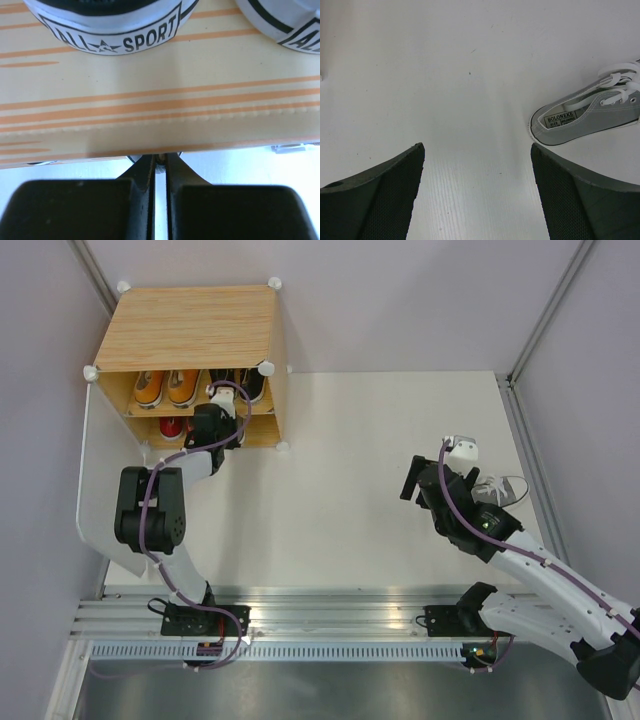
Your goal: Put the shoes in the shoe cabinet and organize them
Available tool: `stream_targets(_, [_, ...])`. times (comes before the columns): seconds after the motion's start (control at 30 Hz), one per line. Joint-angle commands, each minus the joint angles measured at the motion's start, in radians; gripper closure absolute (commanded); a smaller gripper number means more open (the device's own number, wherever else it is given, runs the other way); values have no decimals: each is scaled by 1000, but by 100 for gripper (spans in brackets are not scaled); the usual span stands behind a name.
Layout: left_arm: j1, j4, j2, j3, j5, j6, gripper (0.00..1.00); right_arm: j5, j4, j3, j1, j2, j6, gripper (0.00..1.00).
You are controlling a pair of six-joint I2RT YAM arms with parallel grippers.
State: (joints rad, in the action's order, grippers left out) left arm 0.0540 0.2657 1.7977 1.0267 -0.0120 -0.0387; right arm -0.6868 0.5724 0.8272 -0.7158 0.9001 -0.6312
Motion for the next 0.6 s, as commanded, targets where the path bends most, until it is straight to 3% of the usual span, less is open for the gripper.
stream_targets(0.0, [7,3,-46,-8,-54,-3,98,-25,-36,32,-2,-3,11,9])
stream_targets(0.23, [0,-25,12,96,98,20,98,-25,-48,24,-2,-1,18,9])
stream_targets(0.43, [-9,9,48,144,90,-12,98,-28,-34,18,-1,-10,11,9])
stream_targets(0.57, [-16,7,69,161,98,-13,91,-36,-22,12,-2,-24,2,9])
